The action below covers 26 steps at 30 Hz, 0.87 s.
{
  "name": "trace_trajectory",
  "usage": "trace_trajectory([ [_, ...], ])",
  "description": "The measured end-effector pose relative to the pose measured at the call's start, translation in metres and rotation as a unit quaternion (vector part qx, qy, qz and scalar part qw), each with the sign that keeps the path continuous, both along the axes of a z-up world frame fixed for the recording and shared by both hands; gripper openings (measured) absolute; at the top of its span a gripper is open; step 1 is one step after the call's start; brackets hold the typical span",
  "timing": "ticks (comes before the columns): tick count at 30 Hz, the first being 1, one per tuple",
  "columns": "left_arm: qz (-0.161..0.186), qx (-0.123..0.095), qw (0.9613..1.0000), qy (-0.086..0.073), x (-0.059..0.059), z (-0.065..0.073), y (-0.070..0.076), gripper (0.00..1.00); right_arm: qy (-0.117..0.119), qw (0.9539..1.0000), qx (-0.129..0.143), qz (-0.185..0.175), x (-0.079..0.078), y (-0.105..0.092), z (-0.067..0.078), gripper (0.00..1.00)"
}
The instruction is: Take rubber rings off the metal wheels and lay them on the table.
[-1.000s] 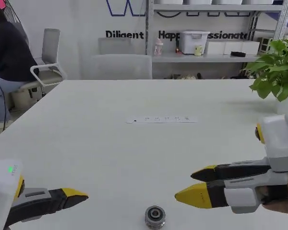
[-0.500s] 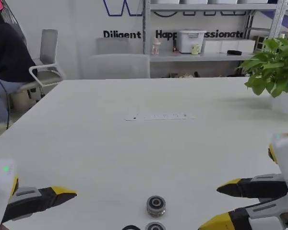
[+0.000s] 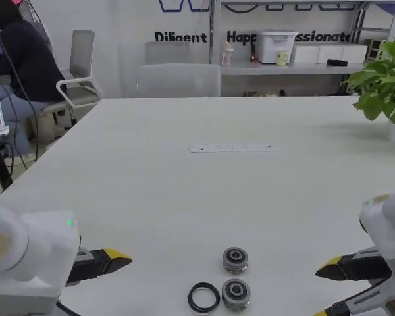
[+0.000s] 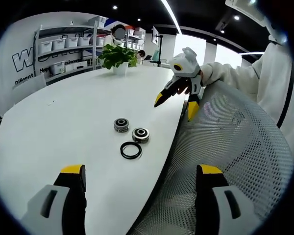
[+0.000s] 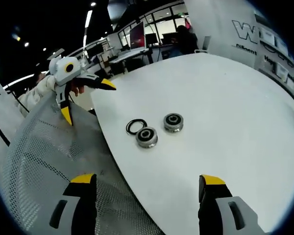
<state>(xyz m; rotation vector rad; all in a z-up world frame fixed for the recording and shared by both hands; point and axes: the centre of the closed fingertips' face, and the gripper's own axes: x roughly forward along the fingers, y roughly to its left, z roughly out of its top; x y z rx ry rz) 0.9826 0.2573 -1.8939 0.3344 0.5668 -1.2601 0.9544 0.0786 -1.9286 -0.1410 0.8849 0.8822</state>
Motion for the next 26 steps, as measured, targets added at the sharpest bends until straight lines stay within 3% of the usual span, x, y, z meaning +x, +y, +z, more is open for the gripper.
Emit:
trace_trajectory([
  [20,0.023,0.004,0.9996,0.018,0.001,-0.008,0.007,0.91,0.002,0.9984,0.013,-0.055,0.004,-0.015,0.003,0.75],
  [26,0.033,-0.006,0.9993,0.014,0.004,-0.003,0.008,0.9,-0.001,0.9982,0.007,-0.06,0.003,-0.015,0.004,0.73],
])
